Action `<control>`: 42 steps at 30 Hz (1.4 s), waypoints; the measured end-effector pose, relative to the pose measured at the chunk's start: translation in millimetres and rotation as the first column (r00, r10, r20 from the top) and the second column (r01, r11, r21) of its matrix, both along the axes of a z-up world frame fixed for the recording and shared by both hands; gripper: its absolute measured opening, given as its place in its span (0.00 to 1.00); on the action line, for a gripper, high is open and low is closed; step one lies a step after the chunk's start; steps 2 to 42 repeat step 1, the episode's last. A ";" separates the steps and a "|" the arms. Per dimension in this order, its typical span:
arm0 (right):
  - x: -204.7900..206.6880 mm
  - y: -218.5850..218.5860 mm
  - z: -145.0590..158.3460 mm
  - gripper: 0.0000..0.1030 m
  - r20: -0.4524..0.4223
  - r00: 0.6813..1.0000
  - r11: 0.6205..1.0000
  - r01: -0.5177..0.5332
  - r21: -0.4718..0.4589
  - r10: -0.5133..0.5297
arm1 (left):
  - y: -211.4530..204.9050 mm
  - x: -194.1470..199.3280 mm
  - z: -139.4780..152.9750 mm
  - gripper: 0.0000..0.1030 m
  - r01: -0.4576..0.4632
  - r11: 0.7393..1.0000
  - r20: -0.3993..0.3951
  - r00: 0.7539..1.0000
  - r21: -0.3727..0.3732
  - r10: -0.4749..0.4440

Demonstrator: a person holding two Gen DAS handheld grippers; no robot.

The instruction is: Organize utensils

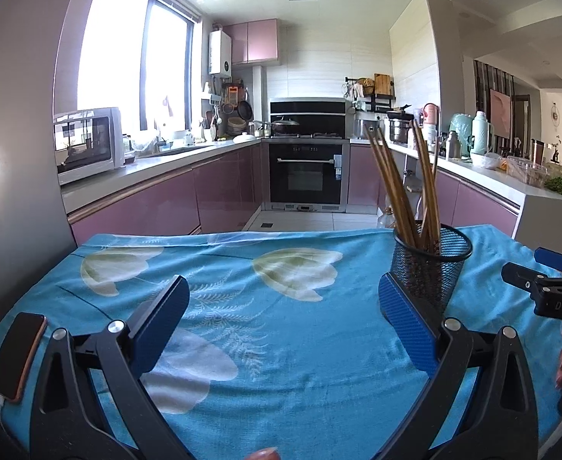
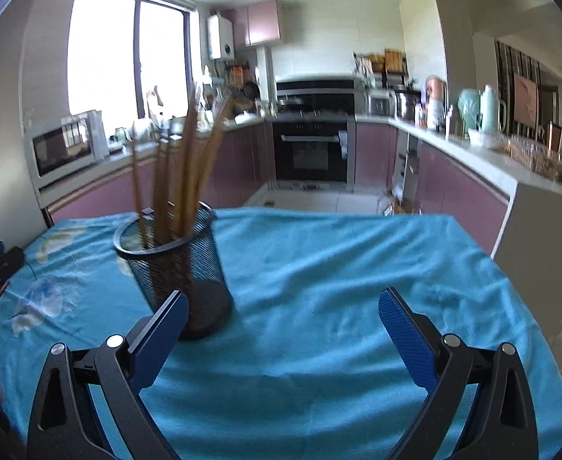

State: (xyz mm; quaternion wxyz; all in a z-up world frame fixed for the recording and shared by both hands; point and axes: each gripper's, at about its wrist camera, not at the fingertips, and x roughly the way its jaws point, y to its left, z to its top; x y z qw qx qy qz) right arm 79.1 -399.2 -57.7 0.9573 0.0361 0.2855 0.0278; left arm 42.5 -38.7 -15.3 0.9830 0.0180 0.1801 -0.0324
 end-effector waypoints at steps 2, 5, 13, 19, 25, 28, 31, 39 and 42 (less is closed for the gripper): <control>12.7 -11.3 -7.7 0.93 -0.073 0.997 1.000 0.022 0.004 -0.021 | 4.6 3.0 -1.5 0.95 -0.005 1.000 -0.015 1.000 -0.002 0.005; 12.7 -11.3 -7.7 0.93 -0.073 0.997 1.000 0.022 0.004 -0.021 | 4.6 3.0 -1.5 0.95 -0.005 1.000 -0.015 1.000 -0.002 0.005; 12.7 -11.3 -7.7 0.93 -0.073 0.997 1.000 0.022 0.004 -0.021 | 4.6 3.0 -1.5 0.95 -0.005 1.000 -0.015 1.000 -0.002 0.005; 12.7 -11.3 -7.7 0.93 -0.073 0.997 1.000 0.022 0.004 -0.021 | 4.6 3.0 -1.5 0.95 -0.005 1.000 -0.015 1.000 -0.002 0.005; 12.7 -11.3 -7.7 0.93 -0.073 0.997 1.000 0.022 0.004 -0.021 | 4.6 3.0 -1.5 0.95 -0.005 1.000 -0.015 1.000 -0.002 0.005; 12.7 -11.3 -7.7 0.93 -0.073 0.997 1.000 0.022 0.004 -0.021 | 4.6 3.0 -1.5 0.95 -0.005 1.000 -0.015 1.000 -0.002 0.005; 12.7 -11.3 -7.7 0.93 -0.073 0.997 1.000 0.022 0.004 -0.021 | 4.6 3.0 -1.5 0.95 -0.005 1.000 -0.015 1.000 -0.002 0.005; 12.7 -11.3 -7.7 0.93 -0.073 0.997 1.000 0.022 0.004 -0.021 | 4.6 3.0 -1.5 0.95 -0.005 1.000 -0.015 1.000 -0.002 0.005; 12.7 -11.3 -7.7 0.93 -0.073 0.997 1.000 0.022 0.004 -0.021 | 4.6 3.0 -1.5 0.95 -0.005 1.000 -0.015 1.000 -0.002 0.005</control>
